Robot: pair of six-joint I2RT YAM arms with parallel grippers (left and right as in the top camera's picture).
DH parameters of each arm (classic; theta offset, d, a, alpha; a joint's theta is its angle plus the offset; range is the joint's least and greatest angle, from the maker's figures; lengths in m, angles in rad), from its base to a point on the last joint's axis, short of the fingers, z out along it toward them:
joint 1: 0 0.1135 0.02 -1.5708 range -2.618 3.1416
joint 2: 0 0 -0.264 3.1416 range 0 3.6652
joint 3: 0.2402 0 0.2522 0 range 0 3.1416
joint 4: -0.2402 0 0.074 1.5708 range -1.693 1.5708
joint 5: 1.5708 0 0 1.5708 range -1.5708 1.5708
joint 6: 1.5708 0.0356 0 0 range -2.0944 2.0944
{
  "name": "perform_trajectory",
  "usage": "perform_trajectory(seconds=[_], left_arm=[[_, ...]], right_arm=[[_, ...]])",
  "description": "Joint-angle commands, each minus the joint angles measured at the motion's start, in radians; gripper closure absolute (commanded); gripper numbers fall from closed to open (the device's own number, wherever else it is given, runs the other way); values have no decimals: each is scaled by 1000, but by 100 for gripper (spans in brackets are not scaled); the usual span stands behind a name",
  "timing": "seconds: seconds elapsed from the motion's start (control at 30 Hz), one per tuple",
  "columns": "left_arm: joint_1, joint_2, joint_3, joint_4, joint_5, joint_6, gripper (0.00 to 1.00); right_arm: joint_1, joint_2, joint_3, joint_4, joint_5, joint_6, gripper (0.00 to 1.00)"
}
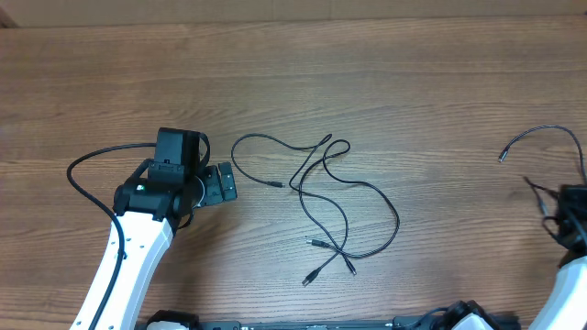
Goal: Untangle cables
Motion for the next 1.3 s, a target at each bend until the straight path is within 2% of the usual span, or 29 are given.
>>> perform_trajectory(seconds=[0.0,0.23,0.37,0.47,0.6,0.8,0.83,0.87,0.93,0.97,1.0,1.03,1.27], left_arm=[[4,2,19,0,5,26,0],[4,2,19,0,5,26,0],[4,2,19,0,5,26,0],[4,2,19,0,5,26,0],[4,2,19,0,5,26,0],[4,2,19,0,5,26,0],[4,2,19,1,5,26,0],[4,2,19,0,5,26,0],[4,2,19,0,5,26,0],[4,2,19,1,5,26,0],[4,2,19,0,5,26,0],[4,2,19,0,5,26,0],[4,2,19,0,5,26,0]], right_arm=[[-114,25,29,66,11,-1,96],[-298,28,29,205,10,8,96],[-355,28,29,261,11,31,96],[-370,32,28,305,53,30,96],[-370,85,29,327,214,31,96],[-365,219,28,327,190,34,93],[-365,243,28,327,167,33,88],[-365,263,28,326,145,33,78],[-365,302,28,320,86,32,42],[-365,323,28,312,39,27,21],[-365,334,28,304,9,26,7],[-365,344,28,295,-24,25,0],[-365,355,28,247,-257,-63,0]])
